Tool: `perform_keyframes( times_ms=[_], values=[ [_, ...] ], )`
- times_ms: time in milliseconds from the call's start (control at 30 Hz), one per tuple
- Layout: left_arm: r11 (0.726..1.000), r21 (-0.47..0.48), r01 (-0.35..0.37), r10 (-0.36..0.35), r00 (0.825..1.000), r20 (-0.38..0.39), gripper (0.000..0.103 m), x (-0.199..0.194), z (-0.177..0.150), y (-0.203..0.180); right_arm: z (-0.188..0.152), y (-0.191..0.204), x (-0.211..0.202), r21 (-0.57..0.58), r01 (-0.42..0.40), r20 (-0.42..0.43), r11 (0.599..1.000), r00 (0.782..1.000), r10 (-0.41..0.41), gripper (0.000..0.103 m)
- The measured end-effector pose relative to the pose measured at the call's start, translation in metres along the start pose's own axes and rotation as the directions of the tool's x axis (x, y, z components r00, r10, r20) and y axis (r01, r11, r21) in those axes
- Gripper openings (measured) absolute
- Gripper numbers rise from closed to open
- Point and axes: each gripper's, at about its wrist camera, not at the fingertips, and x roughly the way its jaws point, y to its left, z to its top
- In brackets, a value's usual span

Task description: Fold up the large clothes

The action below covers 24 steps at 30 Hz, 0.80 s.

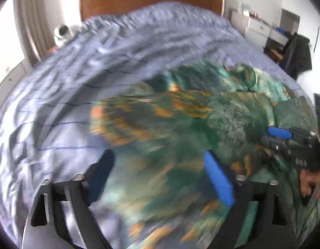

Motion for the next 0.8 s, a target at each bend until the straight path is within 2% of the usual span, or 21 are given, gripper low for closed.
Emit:
perform_keyframes(
  times_ms=[67, 133, 233, 267, 300, 333, 400, 800],
  values=[
    [0.999, -0.024, -0.045, 0.045, 0.999, 0.02, 0.1, -0.012, -0.011, 0.028, 0.0, -0.001, 0.0, 0.002, -0.004, 0.005, 1.0, 1.0, 0.004, 0.049],
    [0.994, -0.025, -0.104, 0.104, 0.995, -0.007, 0.1, -0.003, -0.019, 0.055, 0.0, 0.0, 0.0, -0.001, -0.001, 0.007, 1.0, 1.0, 0.001, 0.049],
    [0.977, -0.007, -0.212, 0.211, 0.975, -0.07, 0.1, 0.031, -0.036, 0.091, -0.001, 0.001, 0.0, -0.006, 0.004, 0.012, 1.0, 1.0, -0.004, 0.049],
    [0.966, 0.008, -0.26, 0.259, 0.961, -0.098, 0.1, 0.047, -0.043, 0.102, -0.002, 0.002, 0.0, -0.007, 0.004, 0.014, 1.0, 1.0, -0.004, 0.049],
    [0.965, 0.009, -0.264, 0.263, 0.957, -0.124, 0.102, 0.056, -0.048, 0.108, -0.002, 0.002, 0.0, -0.007, 0.004, 0.017, 1.0, 1.0, -0.004, 0.049],
    [0.976, -0.028, -0.216, 0.21, 0.967, -0.144, 0.103, 0.065, -0.056, 0.117, -0.003, 0.002, -0.001, -0.008, 0.004, 0.019, 1.0, 1.0, -0.004, 0.049],
    [0.98, -0.117, -0.161, 0.148, 0.982, -0.114, 0.103, 0.062, -0.062, 0.131, -0.003, 0.002, -0.001, -0.01, 0.007, 0.02, 1.0, 1.0, -0.007, 0.049],
    [0.978, -0.141, -0.153, 0.139, 0.985, -0.106, 0.103, 0.062, -0.066, 0.132, -0.003, 0.002, -0.001, -0.009, 0.004, 0.02, 1.0, 1.0, -0.004, 0.049]
  ],
)
